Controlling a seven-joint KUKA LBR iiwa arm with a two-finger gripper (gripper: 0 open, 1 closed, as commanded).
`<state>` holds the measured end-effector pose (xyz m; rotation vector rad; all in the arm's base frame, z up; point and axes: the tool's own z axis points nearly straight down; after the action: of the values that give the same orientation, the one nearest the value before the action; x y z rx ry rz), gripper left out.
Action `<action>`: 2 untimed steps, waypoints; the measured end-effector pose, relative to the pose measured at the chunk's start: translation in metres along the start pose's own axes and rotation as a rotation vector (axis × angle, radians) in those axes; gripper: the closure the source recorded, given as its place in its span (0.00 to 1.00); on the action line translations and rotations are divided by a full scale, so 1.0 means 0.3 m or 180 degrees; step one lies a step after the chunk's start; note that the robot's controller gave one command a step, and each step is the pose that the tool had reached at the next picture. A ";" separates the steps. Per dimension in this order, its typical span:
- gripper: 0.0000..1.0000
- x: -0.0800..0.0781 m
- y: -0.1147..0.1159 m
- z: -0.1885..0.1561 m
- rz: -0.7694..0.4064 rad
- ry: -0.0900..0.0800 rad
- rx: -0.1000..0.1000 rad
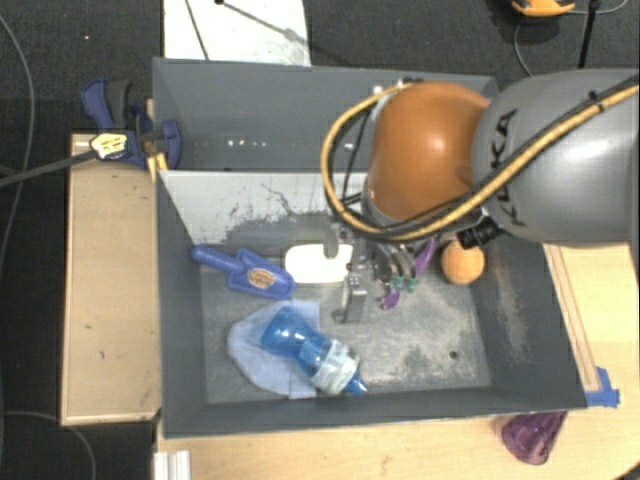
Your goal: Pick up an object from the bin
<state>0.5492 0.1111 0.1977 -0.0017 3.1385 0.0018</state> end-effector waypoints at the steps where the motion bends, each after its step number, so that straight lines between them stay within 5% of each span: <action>1: 0.00 0.062 0.082 0.212 -0.0004 -0.0004 -0.0004; 2: 0.00 0.104 0.159 0.275 -0.0139 0.0019 0.0003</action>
Offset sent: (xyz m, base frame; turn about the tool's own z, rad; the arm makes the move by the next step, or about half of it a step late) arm -0.0332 0.0573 -0.0684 -0.0615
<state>0.5182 0.1589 0.1152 -0.0705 3.1436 0.0002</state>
